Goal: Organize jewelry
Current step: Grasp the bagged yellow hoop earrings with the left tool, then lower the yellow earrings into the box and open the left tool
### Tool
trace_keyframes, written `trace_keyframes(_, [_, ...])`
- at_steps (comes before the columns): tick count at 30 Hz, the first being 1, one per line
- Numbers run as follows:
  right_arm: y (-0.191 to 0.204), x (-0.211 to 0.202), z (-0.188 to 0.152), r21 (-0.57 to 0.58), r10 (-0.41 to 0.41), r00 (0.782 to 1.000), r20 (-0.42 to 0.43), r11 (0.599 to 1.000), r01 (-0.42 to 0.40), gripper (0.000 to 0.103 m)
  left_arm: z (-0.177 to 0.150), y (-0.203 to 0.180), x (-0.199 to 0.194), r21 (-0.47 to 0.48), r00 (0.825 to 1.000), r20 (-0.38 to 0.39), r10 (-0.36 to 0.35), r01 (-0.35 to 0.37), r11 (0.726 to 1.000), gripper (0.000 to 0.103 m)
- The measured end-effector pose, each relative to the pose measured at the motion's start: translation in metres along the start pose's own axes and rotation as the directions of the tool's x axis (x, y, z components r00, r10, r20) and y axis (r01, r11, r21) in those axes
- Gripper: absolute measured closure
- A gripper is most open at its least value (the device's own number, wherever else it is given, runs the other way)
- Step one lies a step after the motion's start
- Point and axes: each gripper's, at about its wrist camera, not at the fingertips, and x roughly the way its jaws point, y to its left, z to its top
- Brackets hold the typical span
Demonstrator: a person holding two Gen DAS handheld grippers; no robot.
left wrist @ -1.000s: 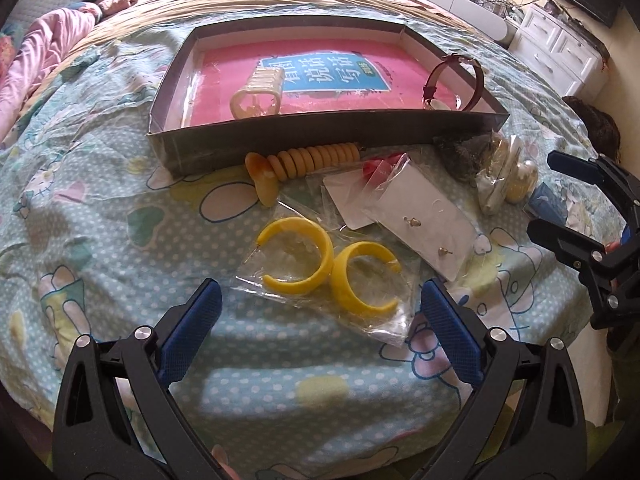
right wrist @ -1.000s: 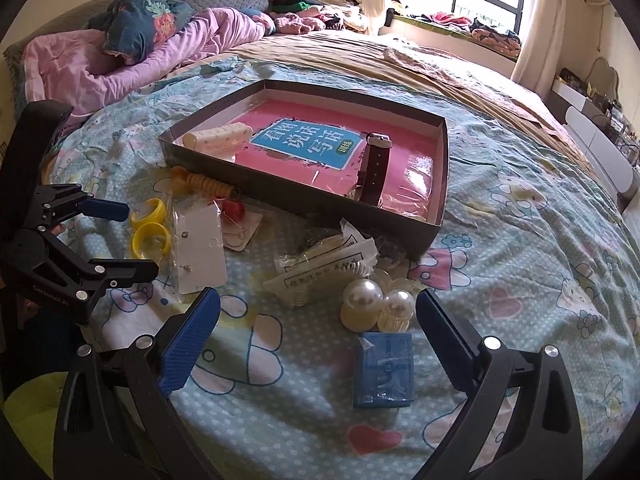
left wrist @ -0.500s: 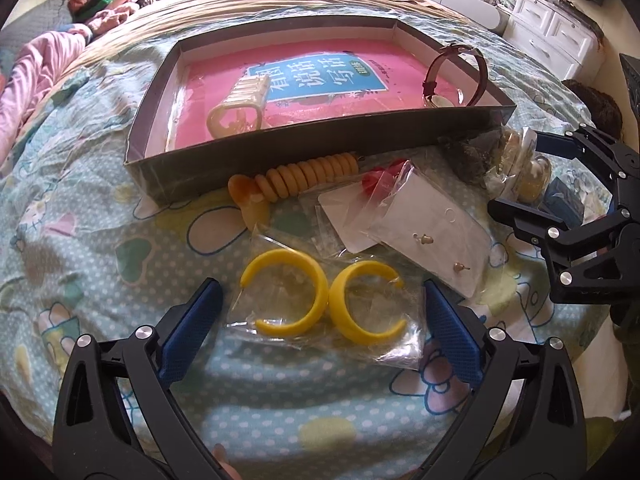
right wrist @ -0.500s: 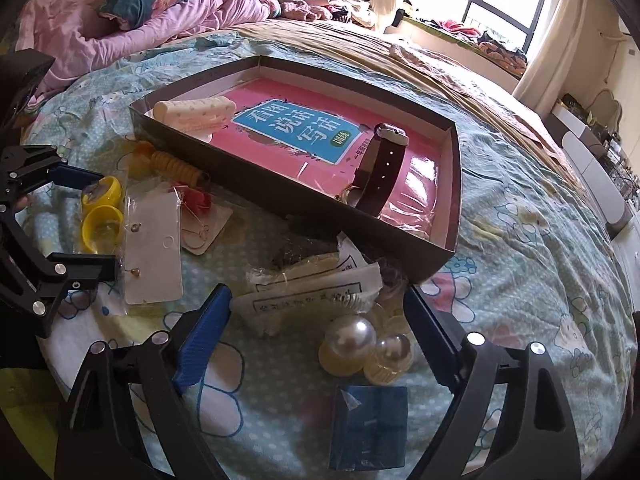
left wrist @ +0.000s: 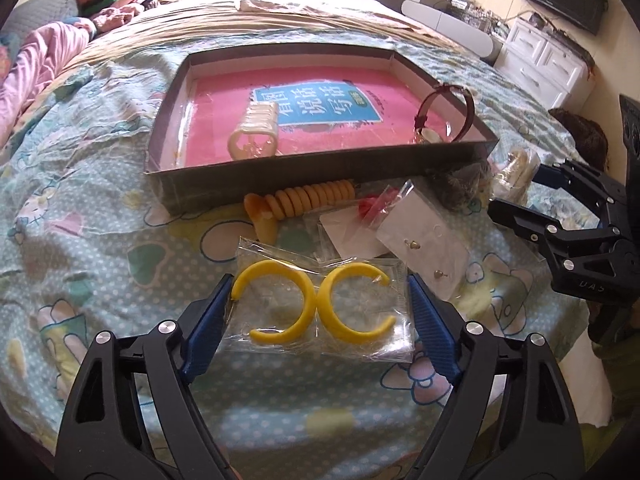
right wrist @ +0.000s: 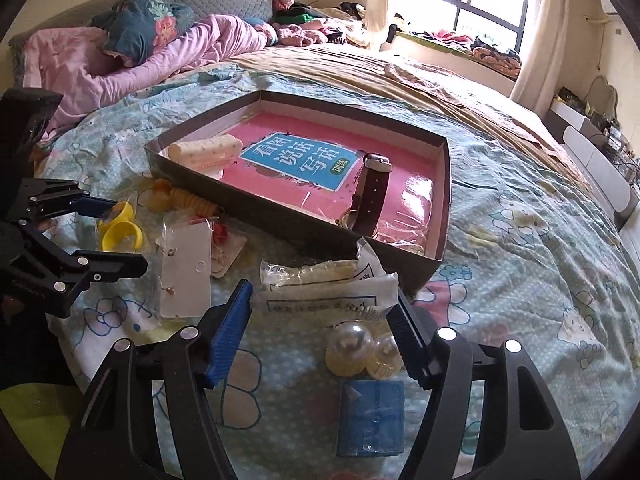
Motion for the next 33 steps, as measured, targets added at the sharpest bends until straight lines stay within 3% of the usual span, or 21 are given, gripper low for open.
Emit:
trace_keyframes(7, [-0.001,-0.016,0.005,0.038,0.033,0.999,0.03,0.999,-0.035,0.038,0.002,0.011,-0.026,-0.051,0.998,0.06,-0.01,0.013,0.999,0.027])
trace_keyframes(16, [0.001,-0.029,0.014,0.053,0.054,0.996,0.067,0.997,-0.058,0.038,0.012,0.036,-0.048,-0.125,0.992,0.117,0.037,-0.022,0.992,0.026])
trace_keyframes(33, [-0.032,-0.035,0.027,0.144,-0.017,0.994,0.112,0.99,0.001,0.038,0.047,0.054,-0.063,-0.173,0.972,0.212,0.1,-0.064,0.983,0.026])
